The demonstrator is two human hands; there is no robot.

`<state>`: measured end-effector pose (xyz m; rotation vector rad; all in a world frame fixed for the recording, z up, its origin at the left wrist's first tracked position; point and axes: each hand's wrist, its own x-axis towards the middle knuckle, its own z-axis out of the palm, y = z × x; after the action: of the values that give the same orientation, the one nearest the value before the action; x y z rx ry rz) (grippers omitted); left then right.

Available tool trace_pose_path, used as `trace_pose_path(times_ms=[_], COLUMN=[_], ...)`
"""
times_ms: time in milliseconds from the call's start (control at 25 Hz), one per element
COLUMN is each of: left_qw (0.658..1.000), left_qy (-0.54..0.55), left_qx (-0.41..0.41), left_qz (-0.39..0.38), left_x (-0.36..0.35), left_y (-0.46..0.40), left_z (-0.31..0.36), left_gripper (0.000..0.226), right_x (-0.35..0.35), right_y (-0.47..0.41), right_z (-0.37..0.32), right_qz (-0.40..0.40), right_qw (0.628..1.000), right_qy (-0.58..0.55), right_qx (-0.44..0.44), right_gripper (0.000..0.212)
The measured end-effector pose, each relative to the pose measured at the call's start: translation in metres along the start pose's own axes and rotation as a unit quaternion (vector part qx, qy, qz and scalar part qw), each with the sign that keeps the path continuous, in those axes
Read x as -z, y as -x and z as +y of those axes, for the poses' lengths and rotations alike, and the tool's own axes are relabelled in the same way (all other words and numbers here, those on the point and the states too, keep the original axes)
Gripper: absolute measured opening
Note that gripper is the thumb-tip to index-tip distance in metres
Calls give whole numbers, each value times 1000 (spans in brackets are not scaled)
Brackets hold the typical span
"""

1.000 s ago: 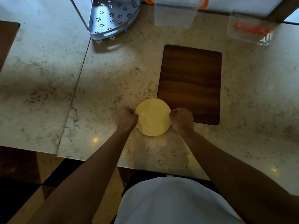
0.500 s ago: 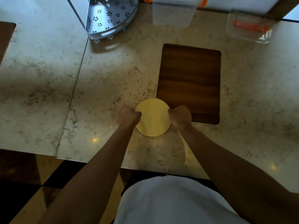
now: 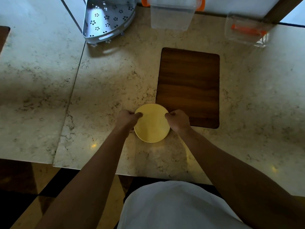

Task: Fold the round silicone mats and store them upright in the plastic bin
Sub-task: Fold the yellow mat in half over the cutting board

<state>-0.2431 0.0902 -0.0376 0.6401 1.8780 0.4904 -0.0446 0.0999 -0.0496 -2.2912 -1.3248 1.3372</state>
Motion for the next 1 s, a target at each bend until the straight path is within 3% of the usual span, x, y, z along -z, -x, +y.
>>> trace_pose_path(times_ms=[240,480,640,800,1000], left_qw=[999,989,964,918,893], left_qy=[-37,-60,-136,-197,-202], left_qx=[-26,-134,-224,-342,-401], left_qz=[-27,-12,-38,-37,-20], left_x=[-28,-80,-128,-176,-225], left_y=[7,21,27,26,8], left_z=[19,75,128,186,244], left_gripper=[28,34,32,28,21], right_x=[26,108,184,252,314], right_y=[1,-17,-36,-72,-121], right_z=[22,49,66,71,72], right_qz=[-27,-25,30,82,182], right_qw=[997,988,985,976,942], right_qy=[-75,-143,-125,-91,-52], right_qx=[-2,46,119,178,278], right_gripper=[36,29,22,22,22])
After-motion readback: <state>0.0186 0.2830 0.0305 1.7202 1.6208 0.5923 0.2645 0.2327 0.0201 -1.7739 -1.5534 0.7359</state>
